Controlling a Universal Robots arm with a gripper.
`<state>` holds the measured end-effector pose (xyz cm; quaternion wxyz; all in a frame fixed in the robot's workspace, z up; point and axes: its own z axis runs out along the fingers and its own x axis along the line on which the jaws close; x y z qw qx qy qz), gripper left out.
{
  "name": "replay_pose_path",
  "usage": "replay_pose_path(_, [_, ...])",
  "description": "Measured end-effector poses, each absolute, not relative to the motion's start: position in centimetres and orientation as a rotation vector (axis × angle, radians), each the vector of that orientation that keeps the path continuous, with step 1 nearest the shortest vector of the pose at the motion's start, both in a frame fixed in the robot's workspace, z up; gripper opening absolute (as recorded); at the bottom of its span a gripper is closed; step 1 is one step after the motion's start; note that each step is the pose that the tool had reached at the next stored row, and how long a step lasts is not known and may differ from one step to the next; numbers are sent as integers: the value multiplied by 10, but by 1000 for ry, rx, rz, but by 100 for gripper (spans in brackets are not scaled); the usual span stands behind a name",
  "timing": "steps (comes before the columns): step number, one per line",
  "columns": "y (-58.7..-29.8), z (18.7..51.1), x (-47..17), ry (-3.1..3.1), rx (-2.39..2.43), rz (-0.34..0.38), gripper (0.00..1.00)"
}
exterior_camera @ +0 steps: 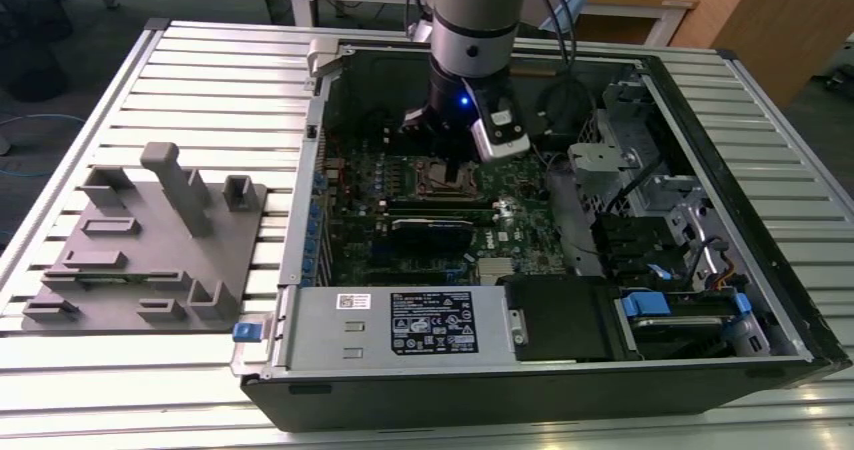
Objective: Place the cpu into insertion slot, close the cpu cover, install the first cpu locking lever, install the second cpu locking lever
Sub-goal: 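Install the second cpu locking lever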
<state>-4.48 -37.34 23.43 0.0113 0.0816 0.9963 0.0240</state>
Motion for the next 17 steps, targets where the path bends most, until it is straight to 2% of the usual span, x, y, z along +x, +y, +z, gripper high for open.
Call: replay_pose_path(17, [-379, 234, -46, 3108, 255, 75, 11])
